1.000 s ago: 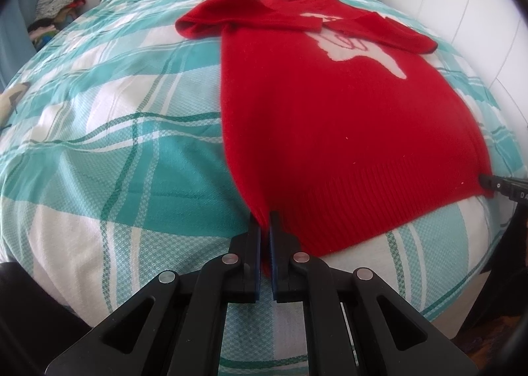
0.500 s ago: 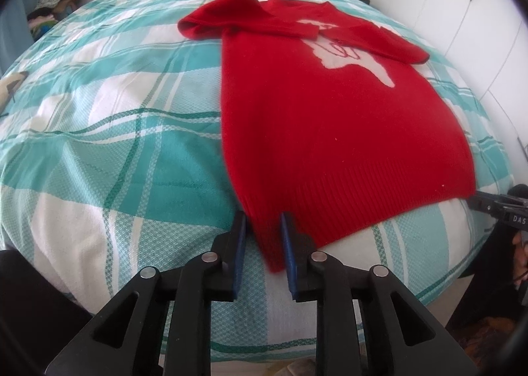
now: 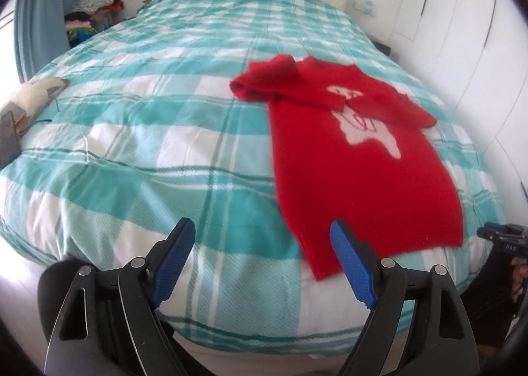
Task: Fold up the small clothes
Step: 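Grasp the side edge of the red sweater with the right gripper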
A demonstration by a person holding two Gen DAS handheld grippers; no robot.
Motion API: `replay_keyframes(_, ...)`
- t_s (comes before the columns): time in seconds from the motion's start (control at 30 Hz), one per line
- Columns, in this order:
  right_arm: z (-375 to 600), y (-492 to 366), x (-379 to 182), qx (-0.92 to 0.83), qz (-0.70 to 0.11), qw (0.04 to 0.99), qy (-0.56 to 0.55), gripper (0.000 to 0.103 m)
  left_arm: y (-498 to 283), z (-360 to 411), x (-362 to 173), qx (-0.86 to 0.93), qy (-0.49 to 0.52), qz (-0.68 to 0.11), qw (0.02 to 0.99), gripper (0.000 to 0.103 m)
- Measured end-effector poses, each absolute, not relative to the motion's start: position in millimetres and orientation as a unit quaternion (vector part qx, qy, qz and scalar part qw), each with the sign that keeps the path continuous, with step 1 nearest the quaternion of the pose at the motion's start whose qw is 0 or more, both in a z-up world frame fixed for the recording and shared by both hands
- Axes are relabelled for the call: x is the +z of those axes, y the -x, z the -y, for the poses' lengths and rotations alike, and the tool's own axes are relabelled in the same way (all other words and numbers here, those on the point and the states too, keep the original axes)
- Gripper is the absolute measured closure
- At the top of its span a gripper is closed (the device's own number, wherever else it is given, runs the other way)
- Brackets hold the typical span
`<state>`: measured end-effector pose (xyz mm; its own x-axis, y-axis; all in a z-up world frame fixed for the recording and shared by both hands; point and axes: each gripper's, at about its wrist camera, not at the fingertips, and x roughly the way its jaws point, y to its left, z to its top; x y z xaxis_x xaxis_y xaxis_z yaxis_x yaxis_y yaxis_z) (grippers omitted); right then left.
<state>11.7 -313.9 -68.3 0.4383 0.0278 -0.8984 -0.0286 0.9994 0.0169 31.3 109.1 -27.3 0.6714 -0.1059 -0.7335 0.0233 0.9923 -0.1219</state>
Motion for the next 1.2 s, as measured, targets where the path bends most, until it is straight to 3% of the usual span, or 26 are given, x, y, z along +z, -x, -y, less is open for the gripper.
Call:
replay_keyframes(0.23, 320, -65, 11, 0.008, -0.432, 0.897, 0.097, 0.055, -77, -141, -30, 0.064, 0.1, -0.318, 0.941, 0.013)
replay_keyframes(0.3, 301, -90, 27, 0.042, -0.403, 0.907, 0.117, 0.046, -82, -146, -47, 0.083, 0.1, -0.324, 0.937, 0.013)
replay_keyframes(0.37, 273, -119, 29, 0.096, -0.394, 0.905, 0.129, 0.044, -89, -149, -60, 0.097, 0.09, -0.361, 0.923, 0.013)
replay_keyframes(0.53, 188, -192, -10, 0.217, -0.402, 0.873, 0.173, 0.044, -87, -161, -62, 0.108, 0.103, -0.361, 0.921, 0.013)
replay_keyframes(0.8, 139, -281, -95, 0.202, -0.459, 0.839, 0.211, 0.044, -93, -169, -74, 0.089, 0.146, -0.397, 0.902, 0.013)
replay_keyframes(0.83, 142, -287, -101, 0.204, -0.465, 0.838, 0.198, 0.049, -94, -168, -75, 0.087, 0.146, -0.4, 0.901, 0.013)
replay_keyframes(0.9, 150, -290, -100, 0.182, -0.453, 0.852, 0.187, 0.087, -95, -167, -77, 0.087, 0.144, -0.405, 0.899, 0.013)
replay_keyframes(0.93, 159, -291, -93, 0.172, -0.443, 0.864, 0.168, 0.097, -96, -167, -77, 0.088, 0.143, -0.407, 0.898, 0.013)
replay_keyframes(1.07, 235, -280, -37, 0.127, -0.382, 0.914, 0.052, 0.097, -95, -170, -79, 0.086, 0.153, -0.413, 0.894, 0.013)
replay_keyframes(1.2, 372, -256, 12, 0.028, -0.33, 0.939, -0.095, 0.097, -94, -177, -80, 0.081, 0.179, -0.413, 0.889, 0.013)
